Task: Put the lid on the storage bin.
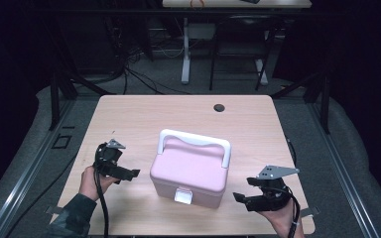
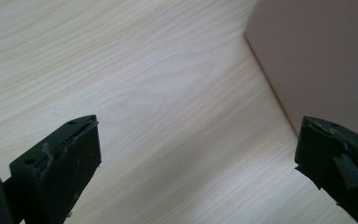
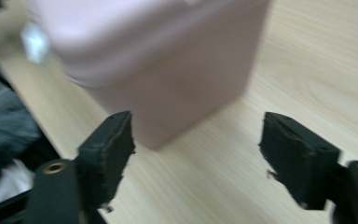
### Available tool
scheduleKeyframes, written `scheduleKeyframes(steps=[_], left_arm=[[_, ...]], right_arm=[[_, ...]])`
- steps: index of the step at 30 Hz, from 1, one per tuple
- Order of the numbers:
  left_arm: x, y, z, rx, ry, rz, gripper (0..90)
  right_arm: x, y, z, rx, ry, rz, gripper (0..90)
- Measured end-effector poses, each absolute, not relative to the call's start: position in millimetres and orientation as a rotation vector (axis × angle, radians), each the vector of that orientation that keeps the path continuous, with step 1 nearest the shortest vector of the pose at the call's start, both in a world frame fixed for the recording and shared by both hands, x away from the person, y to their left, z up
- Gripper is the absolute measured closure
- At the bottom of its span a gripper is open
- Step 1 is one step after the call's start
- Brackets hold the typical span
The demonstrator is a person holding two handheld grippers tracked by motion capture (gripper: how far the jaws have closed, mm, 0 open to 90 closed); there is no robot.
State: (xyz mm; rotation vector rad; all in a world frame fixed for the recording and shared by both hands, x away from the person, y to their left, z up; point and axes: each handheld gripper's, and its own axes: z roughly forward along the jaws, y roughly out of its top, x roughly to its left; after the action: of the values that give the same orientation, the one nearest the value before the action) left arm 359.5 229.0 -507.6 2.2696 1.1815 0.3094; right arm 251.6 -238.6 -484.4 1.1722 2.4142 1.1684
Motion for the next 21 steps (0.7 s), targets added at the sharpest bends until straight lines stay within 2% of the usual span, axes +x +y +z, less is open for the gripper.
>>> scheduleKeyframes(steps=[5,9,21], left_arm=[[365,237,-517,2.293,1.218,0.329,0.1],[370,241,-524,2.31,1.239,0.327,0.1],[378,239,-531,2.338,1.228,0.3,0.1]], right_arm=[[257,-252,-499,1.258,2.387,1.024,13.5],[265,-263,-506,1.341,2.364,0.927,0.9],[273,-273,-515,1.38,2.358,0.827,0.0]])
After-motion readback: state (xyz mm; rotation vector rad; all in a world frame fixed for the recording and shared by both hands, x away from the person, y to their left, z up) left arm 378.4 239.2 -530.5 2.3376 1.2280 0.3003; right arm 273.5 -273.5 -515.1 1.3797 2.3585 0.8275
